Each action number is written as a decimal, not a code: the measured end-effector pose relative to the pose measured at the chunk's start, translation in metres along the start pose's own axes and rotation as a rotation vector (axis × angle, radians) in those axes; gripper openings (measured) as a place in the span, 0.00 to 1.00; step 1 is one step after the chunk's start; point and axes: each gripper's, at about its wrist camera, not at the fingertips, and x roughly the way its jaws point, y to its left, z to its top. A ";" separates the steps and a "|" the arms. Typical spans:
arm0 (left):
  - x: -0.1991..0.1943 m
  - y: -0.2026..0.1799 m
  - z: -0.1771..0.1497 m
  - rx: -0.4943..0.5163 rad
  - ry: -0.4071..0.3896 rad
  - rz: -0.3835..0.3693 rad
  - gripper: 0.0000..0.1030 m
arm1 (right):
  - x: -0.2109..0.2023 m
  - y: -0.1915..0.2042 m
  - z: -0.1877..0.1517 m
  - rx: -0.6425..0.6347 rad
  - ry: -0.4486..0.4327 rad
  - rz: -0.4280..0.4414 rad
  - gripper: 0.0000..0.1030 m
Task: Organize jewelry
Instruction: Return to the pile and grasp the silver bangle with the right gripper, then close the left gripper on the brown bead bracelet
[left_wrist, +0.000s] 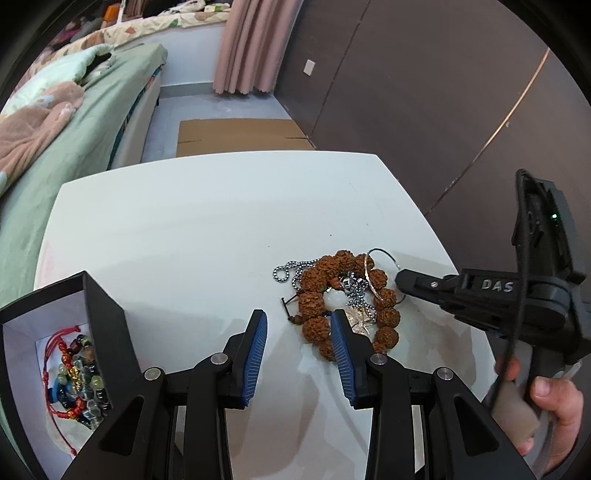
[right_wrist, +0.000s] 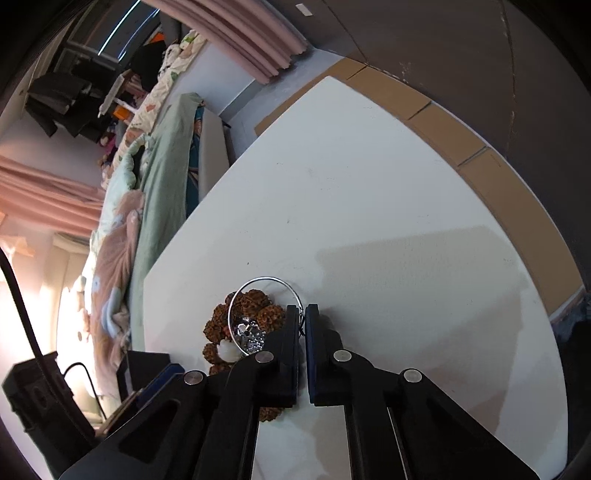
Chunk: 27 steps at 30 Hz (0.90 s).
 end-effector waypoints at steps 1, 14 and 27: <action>0.002 -0.001 0.001 0.000 0.002 -0.004 0.36 | -0.004 -0.001 0.000 0.005 -0.006 0.008 0.05; 0.032 -0.014 -0.001 0.037 0.033 0.041 0.36 | -0.041 -0.008 -0.003 0.042 -0.069 0.032 0.05; 0.035 -0.018 -0.001 0.090 0.040 0.058 0.35 | -0.063 -0.001 -0.011 0.038 -0.095 0.022 0.05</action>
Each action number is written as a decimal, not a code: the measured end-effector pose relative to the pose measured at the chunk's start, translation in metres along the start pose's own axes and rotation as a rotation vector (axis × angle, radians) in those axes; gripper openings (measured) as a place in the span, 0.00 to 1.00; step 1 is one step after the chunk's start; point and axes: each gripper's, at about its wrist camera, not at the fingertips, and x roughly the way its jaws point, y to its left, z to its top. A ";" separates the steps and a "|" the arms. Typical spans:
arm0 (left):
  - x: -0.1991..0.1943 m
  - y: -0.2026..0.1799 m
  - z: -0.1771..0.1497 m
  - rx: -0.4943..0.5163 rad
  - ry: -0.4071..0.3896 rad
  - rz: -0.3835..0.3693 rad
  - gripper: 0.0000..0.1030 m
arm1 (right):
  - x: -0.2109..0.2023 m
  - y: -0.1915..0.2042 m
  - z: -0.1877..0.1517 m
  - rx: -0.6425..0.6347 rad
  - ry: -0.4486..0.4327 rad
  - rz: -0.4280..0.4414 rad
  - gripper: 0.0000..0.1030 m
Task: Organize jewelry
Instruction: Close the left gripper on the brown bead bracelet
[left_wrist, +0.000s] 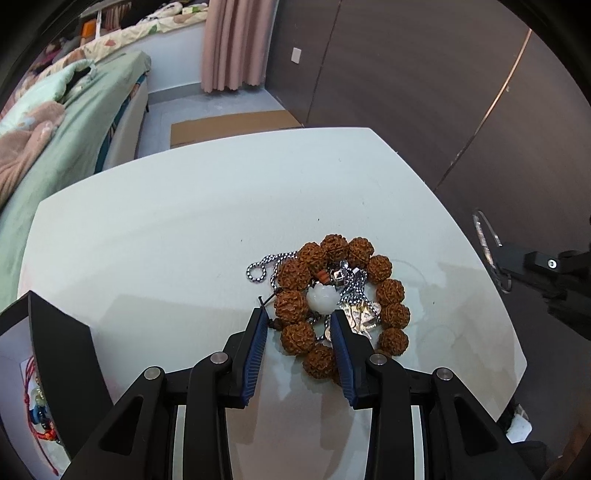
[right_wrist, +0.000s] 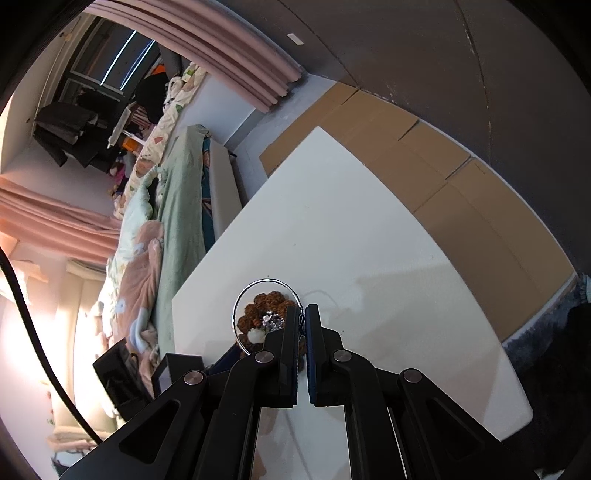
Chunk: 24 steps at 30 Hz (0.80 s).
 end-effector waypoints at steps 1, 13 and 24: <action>-0.001 -0.001 -0.001 0.006 0.006 0.008 0.35 | -0.002 0.001 -0.001 0.001 0.000 -0.001 0.05; -0.004 -0.007 -0.008 0.056 0.045 0.034 0.35 | -0.001 0.010 -0.011 -0.034 0.019 -0.037 0.05; -0.017 0.023 -0.001 -0.103 -0.014 -0.084 0.19 | -0.004 0.018 -0.016 -0.046 0.002 -0.055 0.05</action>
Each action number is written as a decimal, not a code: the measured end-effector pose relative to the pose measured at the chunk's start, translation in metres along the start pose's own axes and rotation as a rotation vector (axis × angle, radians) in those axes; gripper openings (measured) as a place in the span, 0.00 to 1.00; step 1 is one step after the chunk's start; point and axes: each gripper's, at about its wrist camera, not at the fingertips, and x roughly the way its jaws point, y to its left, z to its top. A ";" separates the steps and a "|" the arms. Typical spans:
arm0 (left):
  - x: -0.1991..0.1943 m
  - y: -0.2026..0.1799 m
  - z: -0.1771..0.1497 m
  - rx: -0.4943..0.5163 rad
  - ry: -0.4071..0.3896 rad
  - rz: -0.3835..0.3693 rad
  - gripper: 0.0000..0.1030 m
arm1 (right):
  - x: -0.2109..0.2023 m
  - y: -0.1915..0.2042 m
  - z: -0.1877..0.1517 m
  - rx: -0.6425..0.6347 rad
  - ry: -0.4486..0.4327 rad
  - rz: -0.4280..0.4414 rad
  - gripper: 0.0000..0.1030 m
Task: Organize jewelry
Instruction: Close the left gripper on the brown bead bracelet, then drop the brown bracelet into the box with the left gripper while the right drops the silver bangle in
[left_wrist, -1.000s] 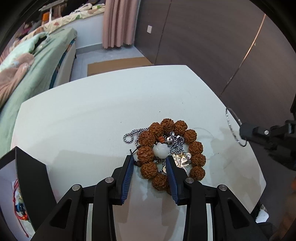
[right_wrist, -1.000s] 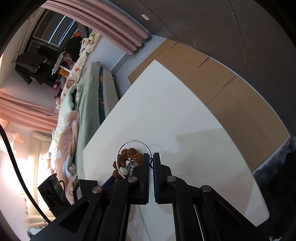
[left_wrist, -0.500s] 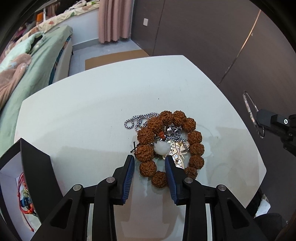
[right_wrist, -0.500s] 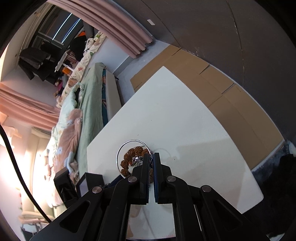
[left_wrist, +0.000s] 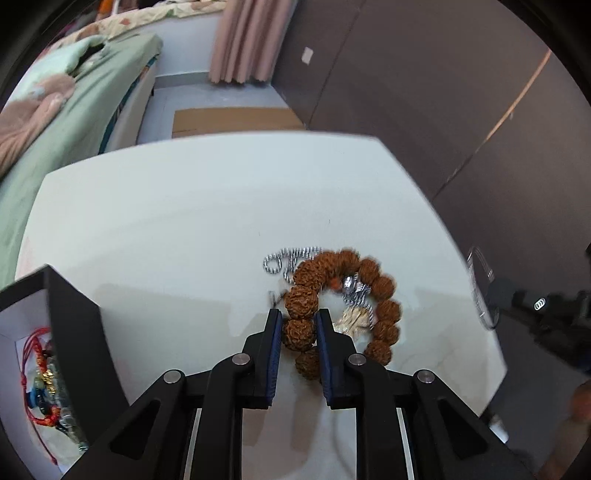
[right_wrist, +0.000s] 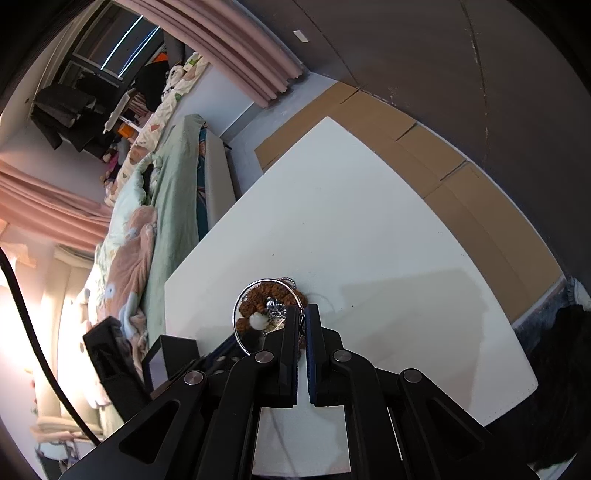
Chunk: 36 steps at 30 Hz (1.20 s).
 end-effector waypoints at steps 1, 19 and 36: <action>-0.008 0.000 0.002 -0.004 -0.022 -0.022 0.19 | -0.003 0.001 0.000 -0.001 -0.008 -0.002 0.05; -0.110 0.003 0.010 0.023 -0.218 -0.195 0.18 | -0.016 0.045 -0.010 -0.076 -0.062 0.059 0.05; -0.167 0.076 0.007 -0.103 -0.281 -0.118 0.19 | 0.003 0.095 -0.033 -0.198 -0.048 0.127 0.05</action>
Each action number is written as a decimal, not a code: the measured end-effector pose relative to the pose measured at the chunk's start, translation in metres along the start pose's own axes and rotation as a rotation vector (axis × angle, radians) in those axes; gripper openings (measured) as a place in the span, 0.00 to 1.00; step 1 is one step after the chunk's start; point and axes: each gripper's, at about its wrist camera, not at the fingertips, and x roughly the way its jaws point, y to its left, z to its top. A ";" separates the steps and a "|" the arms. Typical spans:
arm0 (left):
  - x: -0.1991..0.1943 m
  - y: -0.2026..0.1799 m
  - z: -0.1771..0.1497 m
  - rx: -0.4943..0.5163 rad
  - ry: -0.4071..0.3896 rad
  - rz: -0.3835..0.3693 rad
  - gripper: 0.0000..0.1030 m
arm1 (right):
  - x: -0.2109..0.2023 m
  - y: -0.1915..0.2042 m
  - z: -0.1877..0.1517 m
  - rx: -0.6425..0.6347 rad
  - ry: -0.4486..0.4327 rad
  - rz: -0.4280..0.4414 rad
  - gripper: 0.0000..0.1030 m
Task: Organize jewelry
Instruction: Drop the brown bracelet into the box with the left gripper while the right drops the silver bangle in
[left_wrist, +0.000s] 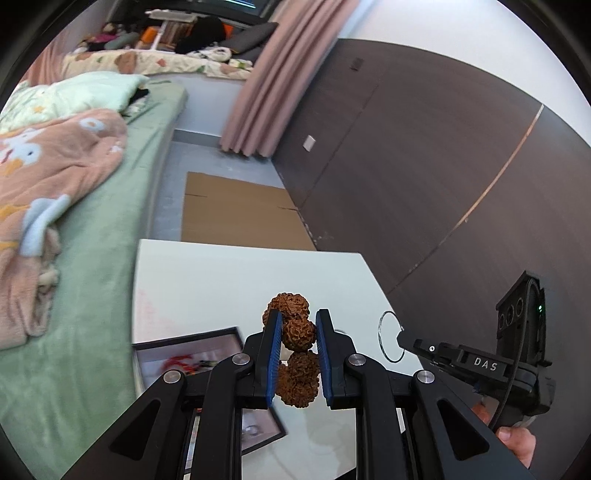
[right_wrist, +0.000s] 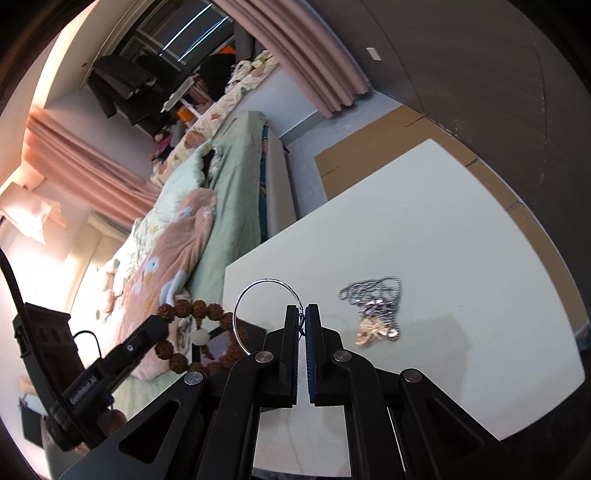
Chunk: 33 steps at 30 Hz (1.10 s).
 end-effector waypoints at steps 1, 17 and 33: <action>-0.003 0.003 0.000 -0.007 -0.002 0.003 0.19 | 0.002 0.003 -0.001 -0.007 0.001 0.001 0.05; -0.025 0.057 0.004 -0.183 0.010 0.028 0.69 | 0.032 0.053 -0.022 -0.133 0.040 0.080 0.05; -0.032 0.073 0.009 -0.216 -0.015 0.058 0.69 | 0.060 0.079 -0.043 -0.183 0.143 0.150 0.63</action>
